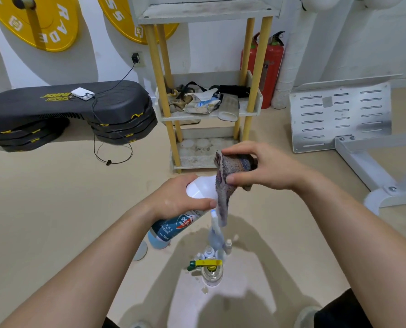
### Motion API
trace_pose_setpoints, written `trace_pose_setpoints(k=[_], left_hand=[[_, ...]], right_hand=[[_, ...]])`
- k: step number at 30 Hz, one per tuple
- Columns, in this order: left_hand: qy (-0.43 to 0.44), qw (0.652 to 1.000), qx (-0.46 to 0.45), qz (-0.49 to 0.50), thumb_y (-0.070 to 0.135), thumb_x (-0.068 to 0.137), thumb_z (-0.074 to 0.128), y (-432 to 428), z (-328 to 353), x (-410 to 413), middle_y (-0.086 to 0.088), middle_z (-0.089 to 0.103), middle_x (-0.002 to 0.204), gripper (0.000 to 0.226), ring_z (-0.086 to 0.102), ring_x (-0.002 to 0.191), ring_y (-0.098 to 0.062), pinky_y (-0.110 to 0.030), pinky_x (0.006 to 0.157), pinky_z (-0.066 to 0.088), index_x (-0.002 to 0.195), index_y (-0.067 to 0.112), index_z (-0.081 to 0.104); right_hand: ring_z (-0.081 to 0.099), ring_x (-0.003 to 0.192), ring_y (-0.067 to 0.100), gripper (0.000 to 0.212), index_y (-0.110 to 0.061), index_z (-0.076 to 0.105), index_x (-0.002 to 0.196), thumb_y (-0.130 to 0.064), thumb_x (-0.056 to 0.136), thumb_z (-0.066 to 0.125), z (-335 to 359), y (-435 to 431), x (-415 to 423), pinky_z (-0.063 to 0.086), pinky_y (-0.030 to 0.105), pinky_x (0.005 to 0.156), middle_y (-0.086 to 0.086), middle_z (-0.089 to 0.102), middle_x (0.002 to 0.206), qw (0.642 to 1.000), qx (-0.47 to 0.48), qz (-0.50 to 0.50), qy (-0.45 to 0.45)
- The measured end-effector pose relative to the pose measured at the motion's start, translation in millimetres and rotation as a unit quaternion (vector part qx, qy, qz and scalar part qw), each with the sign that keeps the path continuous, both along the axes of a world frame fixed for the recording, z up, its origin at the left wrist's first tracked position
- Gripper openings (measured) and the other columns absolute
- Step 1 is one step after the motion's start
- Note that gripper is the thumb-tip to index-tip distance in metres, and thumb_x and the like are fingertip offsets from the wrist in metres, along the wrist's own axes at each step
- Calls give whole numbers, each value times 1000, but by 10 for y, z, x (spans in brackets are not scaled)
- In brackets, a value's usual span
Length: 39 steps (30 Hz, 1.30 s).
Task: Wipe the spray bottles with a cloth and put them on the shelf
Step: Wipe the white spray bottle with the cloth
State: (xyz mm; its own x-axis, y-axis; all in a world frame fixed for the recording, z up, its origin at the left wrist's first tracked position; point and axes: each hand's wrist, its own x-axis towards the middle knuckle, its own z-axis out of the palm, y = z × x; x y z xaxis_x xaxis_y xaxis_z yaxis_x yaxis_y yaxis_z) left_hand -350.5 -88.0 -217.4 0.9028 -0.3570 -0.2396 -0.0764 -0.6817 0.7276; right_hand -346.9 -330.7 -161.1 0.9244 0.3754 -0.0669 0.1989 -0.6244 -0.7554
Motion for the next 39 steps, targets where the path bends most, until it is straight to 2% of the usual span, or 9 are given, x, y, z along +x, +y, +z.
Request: trace_pose_setpoints(k=[5, 10, 17, 20, 23, 27, 31, 35, 39], left_hand=[[-36, 998, 56, -22, 68, 63, 77, -67, 21, -10, 15, 66, 97, 52, 63, 89, -7, -37, 82, 55, 101, 36, 60], [-47, 989, 131, -44, 79, 60, 69, -110, 19, -50, 14, 65, 94, 56, 62, 86, -11, -40, 78, 56, 96, 38, 57], [7, 999, 44, -11, 56, 73, 82, -114, 20, -32, 14, 70, 94, 35, 64, 88, -9, -35, 86, 54, 94, 33, 66], [21, 1000, 8, -5, 56, 70, 84, -49, -13, -12, 16, 73, 93, 34, 67, 87, -8, -33, 84, 56, 96, 37, 70], [59, 998, -14, 0, 64, 64, 82, 9, -64, -14, 15, 75, 89, 42, 70, 84, -10, -34, 81, 58, 95, 38, 70], [118, 988, -96, 32, 63, 61, 81, 28, -95, -50, 2, 78, 92, 60, 76, 81, -20, -37, 76, 61, 109, 30, 68], [154, 964, -196, 94, 52, 76, 80, 31, -97, -35, -12, 77, 94, 51, 73, 78, -29, -42, 75, 59, 114, 20, 65], [175, 894, -367, 190, 60, 83, 68, -21, -74, 40, -18, 74, 102, 61, 69, 91, -36, -42, 79, 59, 117, 9, 64], [199, 831, -473, 213, 60, 79, 59, -276, 30, -16, -14, 72, 120, 70, 69, 107, -32, -41, 89, 59, 130, 12, 63]], right_hand=[[62, 77, 11, 10, -23, 76, 94, -29, 86, 77, -158, 89, 73, 45, 30, 67, -6, 73, 83, 983, -72, -90, -142], [53, 67, 19, 24, -18, 57, 73, -29, 90, 70, -166, 187, 71, 31, 25, 50, 2, 59, 67, 962, -198, -90, -165], [50, 60, 39, 11, -14, 63, 84, -4, 81, 63, -300, 342, 55, 30, 34, 48, 8, 54, 63, 900, -289, -68, -320], [64, 63, 32, 9, -16, 74, 90, -9, 84, 71, -420, 347, 48, 47, 35, 51, 5, 71, 70, 917, -128, -116, -361], [65, 72, 13, 7, -17, 75, 91, -18, 94, 69, -382, 361, 80, 52, 30, 68, -4, 73, 79, 937, 127, -234, -226], [67, 74, 6, 11, -19, 66, 92, -16, 101, 60, -222, 317, 159, 56, 27, 72, -3, 71, 83, 825, 408, -366, -137], [67, 93, 16, 15, -18, 60, 100, -30, 104, 52, -148, 102, 238, 58, 47, 93, 2, 68, 101, 731, 470, -486, -91], [71, 100, 31, 21, -14, 56, 109, -31, 108, 44, -235, 240, 157, 60, 56, 85, 11, 68, 110, 667, 570, -478, 51], [69, 103, 29, 19, -21, 60, 102, -25, 109, 44, -237, 772, -52, 55, 57, 96, 13, 69, 111, 737, 575, -346, 85]])
